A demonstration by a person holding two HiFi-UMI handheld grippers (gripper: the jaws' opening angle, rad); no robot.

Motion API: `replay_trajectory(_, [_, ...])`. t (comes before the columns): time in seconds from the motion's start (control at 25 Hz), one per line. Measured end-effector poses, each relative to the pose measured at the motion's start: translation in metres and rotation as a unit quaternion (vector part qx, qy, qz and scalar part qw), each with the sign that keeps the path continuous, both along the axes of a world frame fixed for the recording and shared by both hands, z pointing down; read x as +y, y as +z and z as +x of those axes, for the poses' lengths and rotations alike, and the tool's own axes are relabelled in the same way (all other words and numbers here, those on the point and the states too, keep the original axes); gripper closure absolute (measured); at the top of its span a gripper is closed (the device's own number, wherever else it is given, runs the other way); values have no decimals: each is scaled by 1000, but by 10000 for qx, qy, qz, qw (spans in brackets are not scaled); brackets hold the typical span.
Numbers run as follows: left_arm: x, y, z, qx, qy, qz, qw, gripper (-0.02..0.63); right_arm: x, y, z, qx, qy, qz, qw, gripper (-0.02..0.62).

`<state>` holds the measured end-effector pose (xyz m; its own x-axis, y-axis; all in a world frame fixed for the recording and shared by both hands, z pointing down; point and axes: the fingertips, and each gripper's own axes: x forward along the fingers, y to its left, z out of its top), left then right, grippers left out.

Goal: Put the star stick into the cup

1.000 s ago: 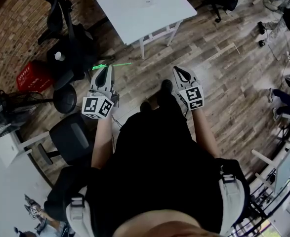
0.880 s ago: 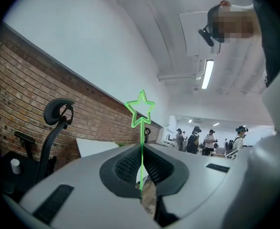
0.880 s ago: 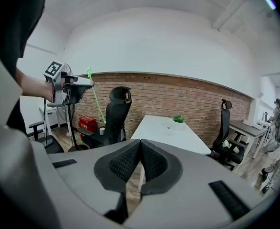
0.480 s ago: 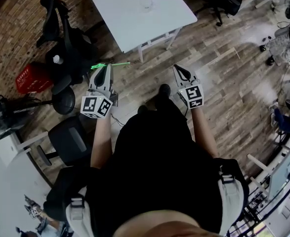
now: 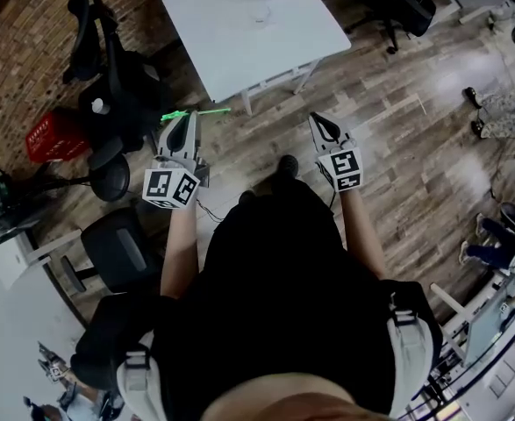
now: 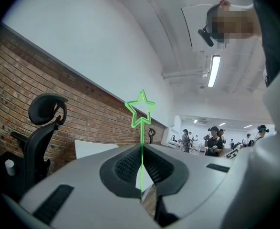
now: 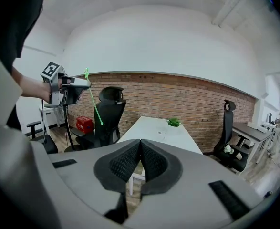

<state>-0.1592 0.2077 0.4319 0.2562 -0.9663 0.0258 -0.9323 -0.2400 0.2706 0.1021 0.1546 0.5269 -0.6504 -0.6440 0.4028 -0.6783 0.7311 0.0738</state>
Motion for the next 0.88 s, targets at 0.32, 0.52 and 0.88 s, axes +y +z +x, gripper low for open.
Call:
replay_trajectory(0.32, [-25,-7,12,62,-149,26,9999,583,-32,-1,12,-4,-121,-32,9999,597])
replay_trajectory(0.52, [-34,-7,20,44,-253,-7,9997,583,-45,12,21,59,-248,-77,9996,597])
replay_trajectory(0.88, [-41,-6,32,-16,-463,-37,9989,583,-64,13,30,-1,-456,-47,9989,597])
